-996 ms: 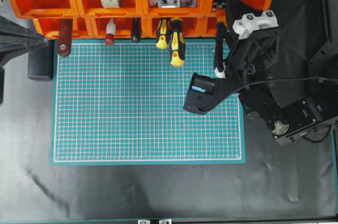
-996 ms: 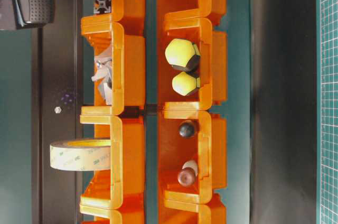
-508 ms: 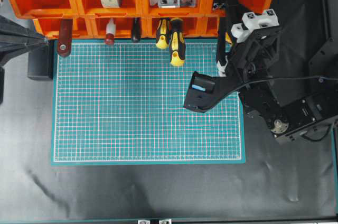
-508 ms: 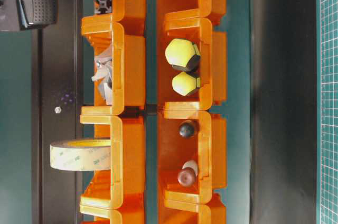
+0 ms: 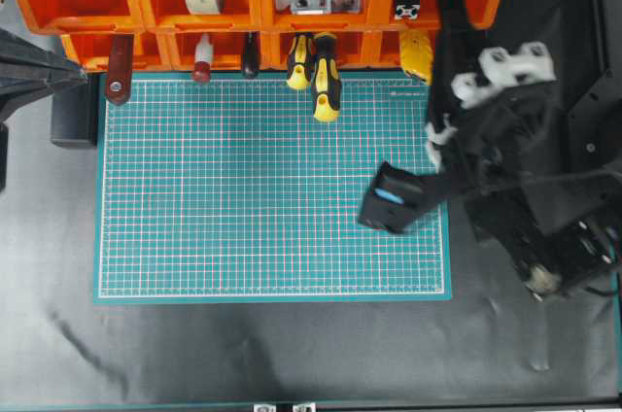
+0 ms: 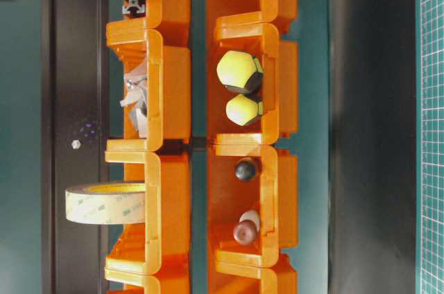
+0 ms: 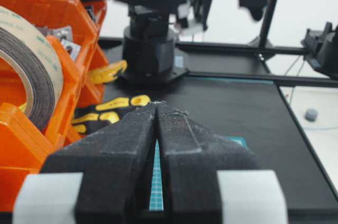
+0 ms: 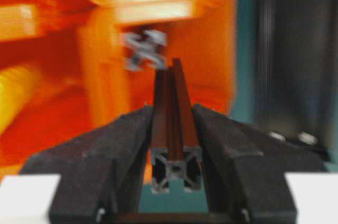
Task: Pick frame from container rack with right arm.
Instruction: 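Close the right gripper on the black aluminium extrusion's end, then pull the extrusion out of the rack with the right gripper toward the mat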
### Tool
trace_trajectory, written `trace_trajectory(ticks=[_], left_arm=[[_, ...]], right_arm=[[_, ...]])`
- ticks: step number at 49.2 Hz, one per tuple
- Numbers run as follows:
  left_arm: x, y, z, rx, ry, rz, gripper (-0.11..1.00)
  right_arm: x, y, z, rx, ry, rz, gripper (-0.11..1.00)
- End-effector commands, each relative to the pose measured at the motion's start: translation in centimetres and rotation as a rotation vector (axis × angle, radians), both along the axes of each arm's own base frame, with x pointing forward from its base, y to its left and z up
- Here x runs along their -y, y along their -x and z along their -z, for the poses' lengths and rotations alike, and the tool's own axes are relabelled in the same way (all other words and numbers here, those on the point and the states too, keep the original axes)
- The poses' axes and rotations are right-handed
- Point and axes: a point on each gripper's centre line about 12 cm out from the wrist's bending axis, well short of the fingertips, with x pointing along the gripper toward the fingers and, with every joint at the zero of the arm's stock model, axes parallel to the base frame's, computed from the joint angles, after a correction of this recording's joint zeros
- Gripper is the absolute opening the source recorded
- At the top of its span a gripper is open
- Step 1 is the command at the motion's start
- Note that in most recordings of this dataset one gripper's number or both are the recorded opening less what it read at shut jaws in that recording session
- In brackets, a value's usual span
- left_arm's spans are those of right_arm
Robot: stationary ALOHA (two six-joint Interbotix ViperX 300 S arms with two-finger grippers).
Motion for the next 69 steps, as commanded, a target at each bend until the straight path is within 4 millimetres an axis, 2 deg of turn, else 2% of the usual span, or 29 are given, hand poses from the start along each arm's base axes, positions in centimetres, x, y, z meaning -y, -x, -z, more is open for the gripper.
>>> trace_trajectory(ticks=[1,6,13,23,31,38,42,51,62,69], left_arm=[[0.0,-0.1,-1.2,0.029,0.001,-0.001,0.01],[0.0,-0.1,-1.2,0.031,0.001,-0.001,0.01],[0.0,-0.1,-1.1,0.029,0.003,-0.001,0.01],[0.0,-0.1,-1.1,0.029,0.001,-0.001,0.01],[0.0,0.0,-1.3,0.034,0.001,-0.001,0.01],[-0.1,0.0,-1.3,0.035,0.001,-0.003,0.01],[-0.1,0.0,-1.3,0.035,0.001,-0.003,0.01],[0.0,0.0,-1.2,0.032,0.003,-0.001,0.01],[0.0,0.0,-1.3,0.034,0.008,-0.001,0.01],[0.0,0.0,-1.3,0.034,0.023,0.000,0.01]], right_arm=[[-0.6,0.9,-3.0,0.082,0.009,0.005,0.24],[-1.5,1.2,-4.1,0.097,0.011,-0.011,0.24],[-3.6,1.4,-4.7,0.073,0.009,-0.081,0.24],[-6.3,1.8,-4.6,0.052,0.009,-0.164,0.24],[-9.6,1.2,-4.3,0.049,-0.020,-0.288,0.24],[-11.6,1.1,-3.7,0.028,-0.067,-0.372,0.24],[-12.5,1.3,-2.7,-0.007,-0.112,-0.426,0.24],[-13.4,1.6,0.8,-0.155,-0.190,-0.535,0.24],[-12.7,1.5,5.8,-0.312,-0.249,-0.639,0.24],[-11.9,0.3,8.1,-0.343,-0.307,-0.679,0.24]])
